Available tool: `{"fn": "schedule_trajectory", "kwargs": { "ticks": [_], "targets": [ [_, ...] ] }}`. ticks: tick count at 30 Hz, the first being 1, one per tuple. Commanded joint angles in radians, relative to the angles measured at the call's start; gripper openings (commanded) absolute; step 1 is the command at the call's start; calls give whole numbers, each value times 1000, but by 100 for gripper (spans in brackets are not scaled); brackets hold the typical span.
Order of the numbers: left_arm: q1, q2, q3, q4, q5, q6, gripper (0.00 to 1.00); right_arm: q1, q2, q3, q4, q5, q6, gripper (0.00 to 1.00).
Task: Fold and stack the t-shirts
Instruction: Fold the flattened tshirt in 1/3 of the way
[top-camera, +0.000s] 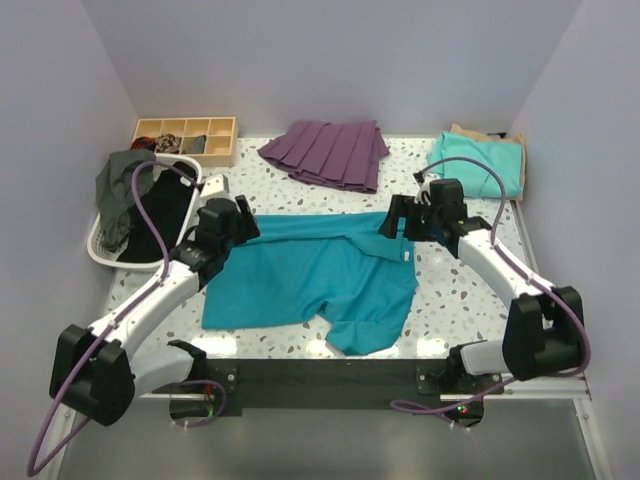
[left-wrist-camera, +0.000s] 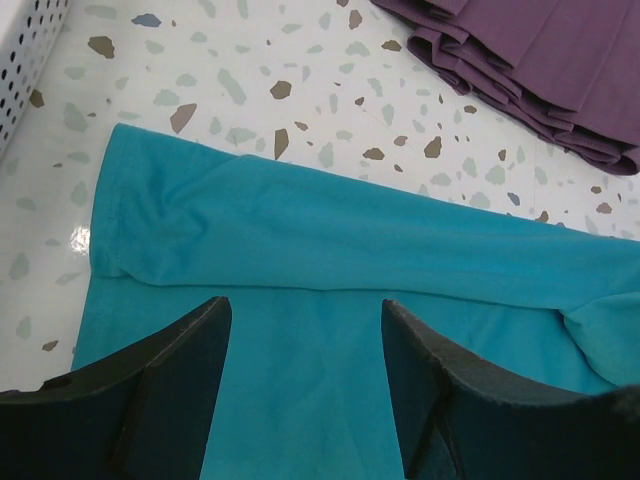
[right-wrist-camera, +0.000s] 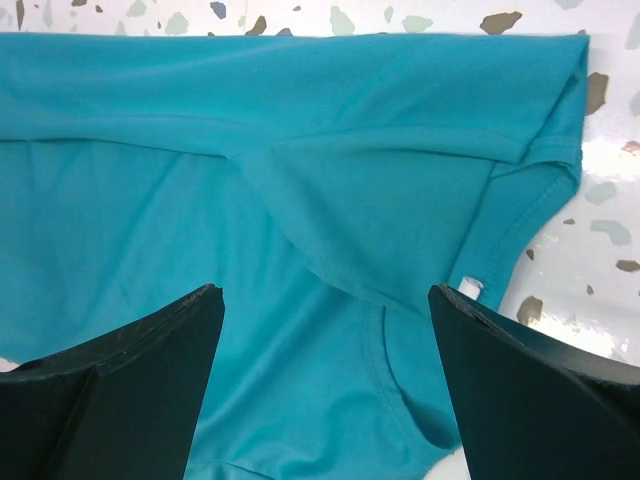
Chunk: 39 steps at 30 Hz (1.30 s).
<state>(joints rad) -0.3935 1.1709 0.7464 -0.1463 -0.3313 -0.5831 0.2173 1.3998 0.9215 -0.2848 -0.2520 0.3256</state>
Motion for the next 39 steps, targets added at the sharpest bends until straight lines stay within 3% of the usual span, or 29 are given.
{"fn": "schedule_trajectory", "kwargs": {
  "ticks": [1,11,24,29,39],
  "targets": [
    [-7,-106,-54,1,-34,-9,66,7,-146,-61,15,57,-54,88],
    [-7,-298,-205,-76,-46,-66,66,10,-347,-222,-45,60,32,89],
    [-15,-409,-349,-219,37,-170,62,126,-472,-397,-163,66,190,87],
    [-22,-404,-337,-248,86,-196,61,175,-509,-375,-186,43,266,84],
    [-24,-298,-332,-208,80,-159,61,208,-345,-389,-64,7,273,75]
  ]
}}
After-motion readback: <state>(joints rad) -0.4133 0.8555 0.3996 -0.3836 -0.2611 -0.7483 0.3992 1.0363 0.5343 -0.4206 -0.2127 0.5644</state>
